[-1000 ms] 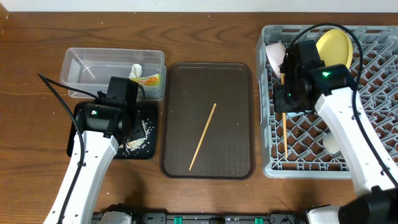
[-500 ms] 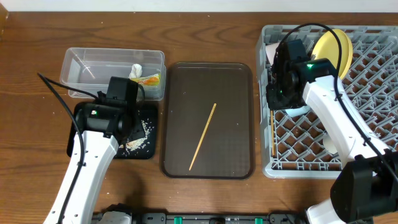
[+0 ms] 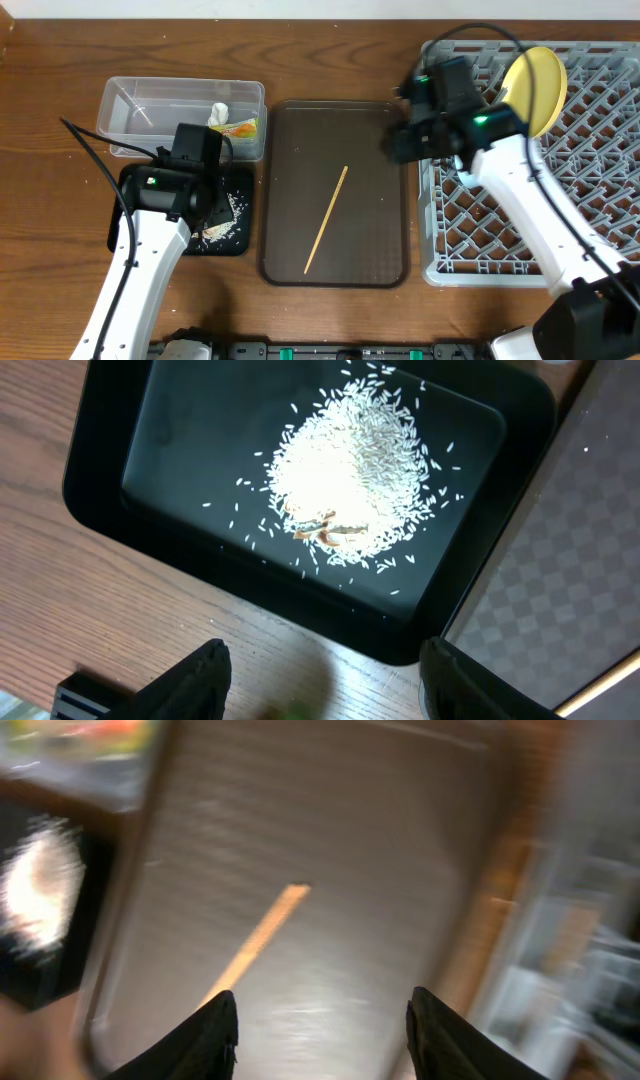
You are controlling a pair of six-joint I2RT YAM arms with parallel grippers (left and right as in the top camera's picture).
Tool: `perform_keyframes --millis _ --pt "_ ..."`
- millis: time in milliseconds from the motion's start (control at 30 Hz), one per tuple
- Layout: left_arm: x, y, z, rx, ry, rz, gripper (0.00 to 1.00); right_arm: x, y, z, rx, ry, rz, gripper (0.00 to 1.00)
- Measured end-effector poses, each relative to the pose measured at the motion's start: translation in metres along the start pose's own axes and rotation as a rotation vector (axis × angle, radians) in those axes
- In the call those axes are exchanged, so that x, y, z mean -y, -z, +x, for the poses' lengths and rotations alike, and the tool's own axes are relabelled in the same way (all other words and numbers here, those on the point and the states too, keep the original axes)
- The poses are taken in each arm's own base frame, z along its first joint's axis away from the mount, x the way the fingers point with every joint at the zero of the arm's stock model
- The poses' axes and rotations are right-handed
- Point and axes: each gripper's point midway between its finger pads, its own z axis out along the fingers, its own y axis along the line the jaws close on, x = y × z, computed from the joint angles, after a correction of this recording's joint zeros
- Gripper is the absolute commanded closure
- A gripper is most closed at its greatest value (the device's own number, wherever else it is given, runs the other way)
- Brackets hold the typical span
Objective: Sort waste into correct bins and load items into the dishwasher rack
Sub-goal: 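Reach the right gripper back to the tray and grasp the second chopstick, then insert the second chopstick into the dish rack with right gripper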
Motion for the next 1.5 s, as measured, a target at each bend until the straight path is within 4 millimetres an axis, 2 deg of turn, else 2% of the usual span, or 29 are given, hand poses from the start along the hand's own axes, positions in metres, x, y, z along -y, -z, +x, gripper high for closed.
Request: perform_keyframes --millis 167,333,467,567,733,833,1100,1300,1500 --pt "0.0 0.0 0.0 -0.001 0.0 0.0 0.36 -0.045 -0.018 0.013 -0.027 0.015 -0.018 0.43" --pt "0.0 0.0 0.0 0.0 0.0 0.0 0.36 -0.066 -0.062 0.045 -0.135 -0.012 0.032 0.43" --pt "0.0 0.0 0.0 0.0 0.0 0.0 0.36 -0.072 -0.102 0.077 -0.234 -0.05 0.101 0.44" --pt "0.0 0.0 0.0 -0.001 0.0 0.0 0.36 -0.069 -0.121 0.095 -0.284 -0.08 0.144 0.47" --pt "0.0 0.0 0.0 -0.001 0.0 0.0 0.36 -0.058 -0.141 0.112 -0.334 -0.127 0.2 0.58" --pt "0.0 0.0 0.0 -0.001 0.0 0.0 0.36 -0.051 -0.147 0.12 -0.358 -0.152 0.235 0.68" --pt "0.0 0.0 0.0 -0.001 0.0 0.0 0.36 -0.039 -0.141 0.127 -0.385 -0.191 0.297 0.98" --pt "0.0 0.0 0.0 -0.001 0.0 -0.001 0.36 -0.031 -0.138 0.127 -0.399 -0.213 0.31 0.99" --pt "0.0 0.0 0.0 -0.001 0.0 0.0 0.36 -0.006 -0.119 0.117 -0.407 -0.241 0.328 0.99"
